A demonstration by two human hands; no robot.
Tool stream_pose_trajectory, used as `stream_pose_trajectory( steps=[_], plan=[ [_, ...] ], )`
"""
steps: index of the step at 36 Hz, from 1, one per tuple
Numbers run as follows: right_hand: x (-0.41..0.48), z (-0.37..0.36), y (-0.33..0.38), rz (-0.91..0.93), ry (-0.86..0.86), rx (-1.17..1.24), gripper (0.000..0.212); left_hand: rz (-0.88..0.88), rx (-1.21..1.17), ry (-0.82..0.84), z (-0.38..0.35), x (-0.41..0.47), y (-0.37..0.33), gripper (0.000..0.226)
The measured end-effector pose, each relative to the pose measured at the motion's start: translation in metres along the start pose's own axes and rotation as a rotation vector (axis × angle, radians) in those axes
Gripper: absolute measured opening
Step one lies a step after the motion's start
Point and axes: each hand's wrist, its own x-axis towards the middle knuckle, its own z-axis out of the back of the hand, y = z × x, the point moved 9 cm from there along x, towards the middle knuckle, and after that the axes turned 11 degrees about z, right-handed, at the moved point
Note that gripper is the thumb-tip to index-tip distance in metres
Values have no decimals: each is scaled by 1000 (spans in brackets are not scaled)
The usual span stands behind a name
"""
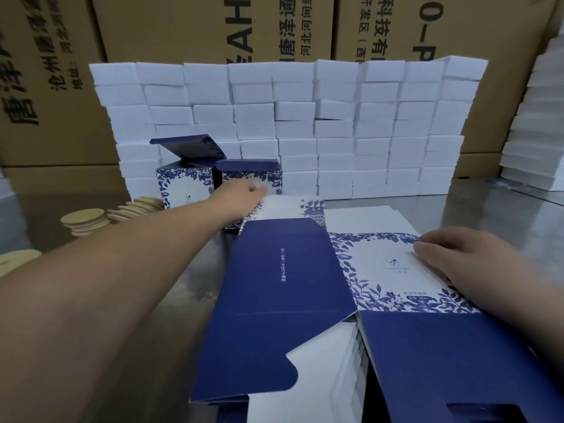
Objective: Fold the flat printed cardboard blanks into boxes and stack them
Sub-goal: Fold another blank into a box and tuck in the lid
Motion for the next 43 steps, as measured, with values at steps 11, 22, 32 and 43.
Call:
stream_pose_trajectory(
  steps=[11, 22, 32, 43],
  plan=[
    [-2, -1, 2, -16, 6, -29, 18, 248, -526, 225, -11, -8, 34, 36],
    [-2, -2, 2, -25, 15, -35, 21, 505, -480, -446, 31, 5, 84, 53],
    [-3, -3, 2, -28, 25, -33, 17, 777, -528, -287, 29, 30, 161, 102],
    [-4, -2, 4, -14, 13, -47, 13, 693, -358, -250, 19, 24, 146, 72]
  ],
)
